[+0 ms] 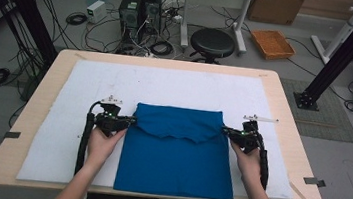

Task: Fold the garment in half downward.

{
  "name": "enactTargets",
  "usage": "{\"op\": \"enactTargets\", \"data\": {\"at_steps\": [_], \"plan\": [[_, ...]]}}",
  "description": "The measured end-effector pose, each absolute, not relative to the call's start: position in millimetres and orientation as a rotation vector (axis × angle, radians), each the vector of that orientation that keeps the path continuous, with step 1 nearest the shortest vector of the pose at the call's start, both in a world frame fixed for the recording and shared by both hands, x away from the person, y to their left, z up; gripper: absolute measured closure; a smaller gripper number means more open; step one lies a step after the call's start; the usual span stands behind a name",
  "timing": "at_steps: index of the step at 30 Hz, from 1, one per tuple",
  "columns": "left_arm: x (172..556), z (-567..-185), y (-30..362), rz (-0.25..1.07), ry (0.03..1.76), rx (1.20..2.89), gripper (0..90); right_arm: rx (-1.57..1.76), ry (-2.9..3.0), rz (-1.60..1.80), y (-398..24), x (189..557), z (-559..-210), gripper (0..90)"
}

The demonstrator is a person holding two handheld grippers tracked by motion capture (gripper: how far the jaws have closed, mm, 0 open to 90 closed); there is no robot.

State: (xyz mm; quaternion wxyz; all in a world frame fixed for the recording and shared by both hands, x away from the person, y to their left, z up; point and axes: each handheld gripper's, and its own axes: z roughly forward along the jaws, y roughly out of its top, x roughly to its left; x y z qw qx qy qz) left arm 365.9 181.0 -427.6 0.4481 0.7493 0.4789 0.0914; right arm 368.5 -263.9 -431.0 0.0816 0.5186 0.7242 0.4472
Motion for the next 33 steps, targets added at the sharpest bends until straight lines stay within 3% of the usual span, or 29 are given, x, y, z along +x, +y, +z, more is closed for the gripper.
{"op": "enactTargets", "data": {"at_steps": [18, 33], "plan": [[302, -403, 191, 0.131, 1.06, 1.857, 86.7, 1.353, 2.223, 1.346, -268, 302, -400, 89.4], [252, -400, 197, 0.088, 0.997, 1.862, 86.7, 1.233, 2.271, 1.328, -267, 242, -395, 89.4]]}}
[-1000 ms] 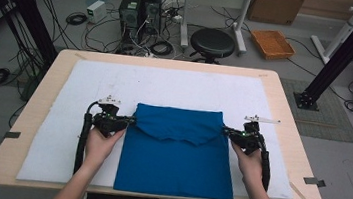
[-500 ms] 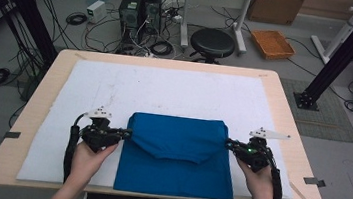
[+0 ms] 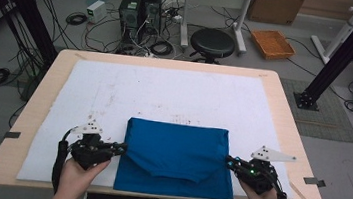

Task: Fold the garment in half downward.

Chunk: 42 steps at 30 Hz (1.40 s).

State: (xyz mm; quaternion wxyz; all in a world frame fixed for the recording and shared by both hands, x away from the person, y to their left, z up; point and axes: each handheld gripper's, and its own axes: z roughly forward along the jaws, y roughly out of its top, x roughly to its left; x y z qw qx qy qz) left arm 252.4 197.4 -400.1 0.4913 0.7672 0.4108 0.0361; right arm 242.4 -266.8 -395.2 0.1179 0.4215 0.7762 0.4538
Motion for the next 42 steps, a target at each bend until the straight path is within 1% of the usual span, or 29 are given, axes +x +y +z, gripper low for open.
{"op": "enactTargets", "data": {"at_steps": [6, 15, 23, 24, 25, 26, 27, 28, 30, 31, 34, 36, 39, 42], "plan": [[235, -400, 197, 0.087, 0.974, 1.871, 86.7, 1.223, 2.266, 1.325, -271, 225, -399, 89.4], [220, -405, 198, 0.083, 0.974, 1.909, 86.7, 1.198, 2.283, 1.31, -273, 204, -401, 89.3], [216, -418, 193, 0.089, 0.991, 1.969, 86.6, 1.202, 2.309, 1.258, -271, 201, -413, 89.2], [216, -420, 193, 0.098, 0.993, 1.978, 86.5, 1.199, 2.309, 1.252, -271, 201, -414, 88.1], [216, -421, 193, 0.113, 0.993, 1.983, 85.6, 1.192, 2.309, 1.247, -270, 201, -415, 85.8], [217, -422, 193, 0.135, 1.0, 1.987, 81.5, 1.19, 2.307, 1.241, -270, 202, -415, 82.8], [218, -422, 194, 0.15, 1.013, 1.98, 74.7, 1.185, 2.298, 1.242, -271, 202, -415, 80.3], [219, -421, 195, 0.169, 1.018, 1.968, 70.7, 1.192, 2.289, 1.242, -271, 203, -414, 79.7], [225, -418, 198, 0.227, 1.035, 1.948, 62.0, 1.191, 2.253, 1.245, -274, 209, -410, 75.6], [231, -415, 199, 0.259, 1.043, 1.935, 58.5, 1.192, 2.237, 1.247, -276, 213, -408, 75.2], [250, -412, 202, 0.324, 1.07, 1.916, 55.1, 1.21, 2.18, 1.234, -278, 231, -403, 71.6], [268, -411, 203, 0.348, 1.1, 1.894, 55.1, 1.233, 2.145, 1.237, -281, 251, -402, 71.4], [295, -413, 201, 0.352, 1.128, 1.884, 53.7, 1.286, 2.116, 1.231, -282, 280, -404, 67.5], [321, -420, 198, 0.35, 1.173, 1.89, 52.0, 1.349, 2.1, 1.217, -282, 308, -411, 65.6]]}}
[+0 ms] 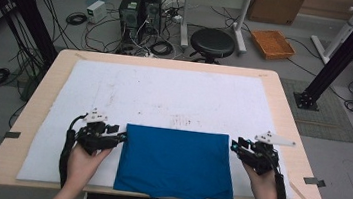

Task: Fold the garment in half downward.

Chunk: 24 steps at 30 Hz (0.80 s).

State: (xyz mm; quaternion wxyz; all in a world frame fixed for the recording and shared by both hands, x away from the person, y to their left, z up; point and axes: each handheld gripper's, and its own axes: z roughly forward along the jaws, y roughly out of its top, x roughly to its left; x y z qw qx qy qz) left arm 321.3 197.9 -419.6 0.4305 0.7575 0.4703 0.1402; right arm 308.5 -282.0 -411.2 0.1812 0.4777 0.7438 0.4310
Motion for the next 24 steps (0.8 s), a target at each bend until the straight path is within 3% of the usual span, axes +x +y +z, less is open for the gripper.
{"op": "enactTargets", "data": {"at_steps": [6, 11, 12, 15, 18, 24], "plan": [[355, -437, 193, 0.377, 1.258, 1.882, 51.7, 1.444, 2.111, 1.162, -276, 351, -430, 64.6], [362, -446, 193, 0.364, 1.282, 1.917, 52.2, 1.468, 2.164, 1.078, -271, 364, -442, 67.5], [360, -446, 193, 0.376, 1.27, 1.932, 54.3, 1.467, 2.176, 1.079, -271, 365, -444, 71.6], [358, -445, 190, 0.362, 1.231, 1.96, 72.0, 1.425, 2.213, 1.066, -268, 363, -445, 82.7], [355, -445, 185, 0.368, 1.204, 1.968, 87.0, 1.399, 2.217, 1.065, -267, 361, -446, 88.4], [362, -445, 186, 0.383, 1.196, 1.956, 88.2, 1.37, 2.207, 1.068, -269, 367, -443, 89.0]]}}
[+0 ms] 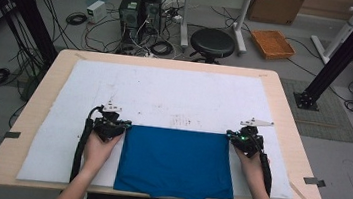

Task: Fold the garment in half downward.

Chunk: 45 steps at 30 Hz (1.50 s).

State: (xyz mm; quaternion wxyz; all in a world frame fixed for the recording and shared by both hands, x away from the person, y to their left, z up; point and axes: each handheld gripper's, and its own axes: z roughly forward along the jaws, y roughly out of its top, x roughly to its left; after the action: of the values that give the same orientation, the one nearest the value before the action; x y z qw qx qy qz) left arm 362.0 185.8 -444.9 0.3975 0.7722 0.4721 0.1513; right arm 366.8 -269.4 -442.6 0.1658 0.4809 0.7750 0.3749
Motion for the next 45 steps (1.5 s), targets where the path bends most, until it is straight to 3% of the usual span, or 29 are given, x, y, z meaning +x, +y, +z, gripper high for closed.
{"op": "enactTargets", "data": {"at_steps": [12, 30, 32, 33, 37, 41, 45], "plan": [[396, -443, 188, 0.424, 1.232, 1.911, 88.3, 1.379, 2.156, 1.075, -269, 404, -434, 89.0], [402, -440, 188, 0.448, 1.229, 1.911, 88.3, 1.359, 2.151, 1.043, -266, 409, -433, 88.9], [402, -440, 187, 0.449, 1.229, 1.904, 88.0, 1.354, 2.155, 1.038, -266, 408, -434, 83.7], [401, -439, 187, 0.463, 1.229, 1.906, 86.7, 1.36, 2.151, 1.035, -266, 408, -433, 75.2], [393, -430, 189, 0.536, 1.193, 1.907, 65.3, 1.371, 2.12, 1.074, -271, 403, -429, 59.4], [374, -416, 195, 0.573, 1.13, 1.863, 49.0, 1.333, 2.107, 1.116, -275, 390, -421, 50.7], [347, -406, 199, 0.587, 1.052, 1.854, 41.8, 1.283, 2.093, 1.176, -283, 369, -412, 46.8]]}}
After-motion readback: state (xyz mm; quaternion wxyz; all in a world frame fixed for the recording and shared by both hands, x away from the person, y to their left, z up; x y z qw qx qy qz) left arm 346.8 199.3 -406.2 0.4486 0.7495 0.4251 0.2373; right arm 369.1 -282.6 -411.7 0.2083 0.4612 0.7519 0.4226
